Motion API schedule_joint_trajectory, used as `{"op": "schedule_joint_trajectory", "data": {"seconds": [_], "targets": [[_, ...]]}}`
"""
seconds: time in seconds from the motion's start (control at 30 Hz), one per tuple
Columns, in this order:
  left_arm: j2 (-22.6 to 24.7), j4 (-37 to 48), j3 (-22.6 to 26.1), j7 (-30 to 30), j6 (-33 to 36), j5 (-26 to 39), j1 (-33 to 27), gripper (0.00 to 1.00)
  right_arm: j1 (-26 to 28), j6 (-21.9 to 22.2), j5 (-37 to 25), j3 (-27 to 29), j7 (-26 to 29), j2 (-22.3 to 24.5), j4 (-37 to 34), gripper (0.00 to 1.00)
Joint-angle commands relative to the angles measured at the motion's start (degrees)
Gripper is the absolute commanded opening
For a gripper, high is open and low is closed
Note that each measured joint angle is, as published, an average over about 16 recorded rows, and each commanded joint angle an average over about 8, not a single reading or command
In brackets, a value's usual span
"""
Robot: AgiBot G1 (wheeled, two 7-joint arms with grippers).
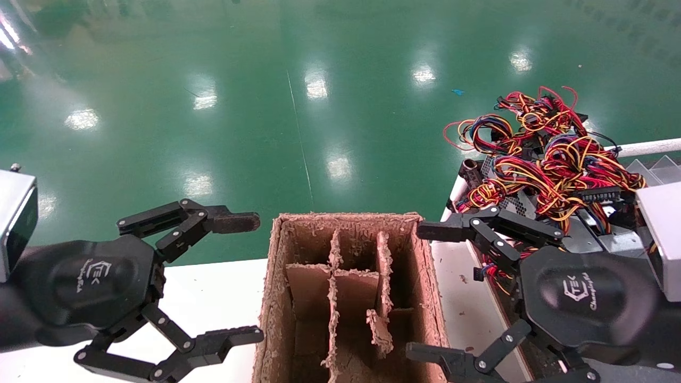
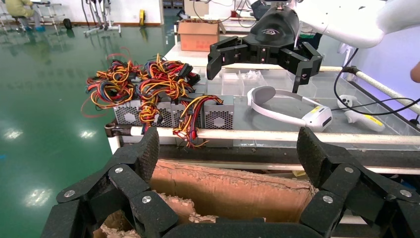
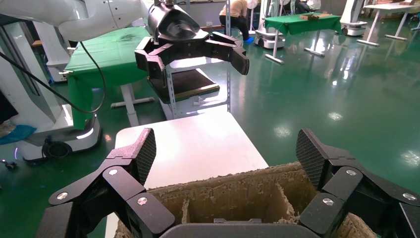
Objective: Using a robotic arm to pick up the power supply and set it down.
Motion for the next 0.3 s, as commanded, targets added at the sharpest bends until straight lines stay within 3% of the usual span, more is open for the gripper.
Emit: {"op": "schedule_joint_trajectory", "data": {"seconds": [0.03, 0.3], "targets": [[0.00, 0.00, 0.00, 0.00, 0.00, 0.00, 0.00, 1.00, 0.00, 0.00, 0.00, 0.00, 0.00, 0.00, 0.00, 1.00], [0.00, 0.00, 0.00, 0.00, 0.00, 0.00, 0.00, 1.00, 0.00, 0.00, 0.00, 0.00, 0.00, 0.00, 0.00, 1.00]]}}
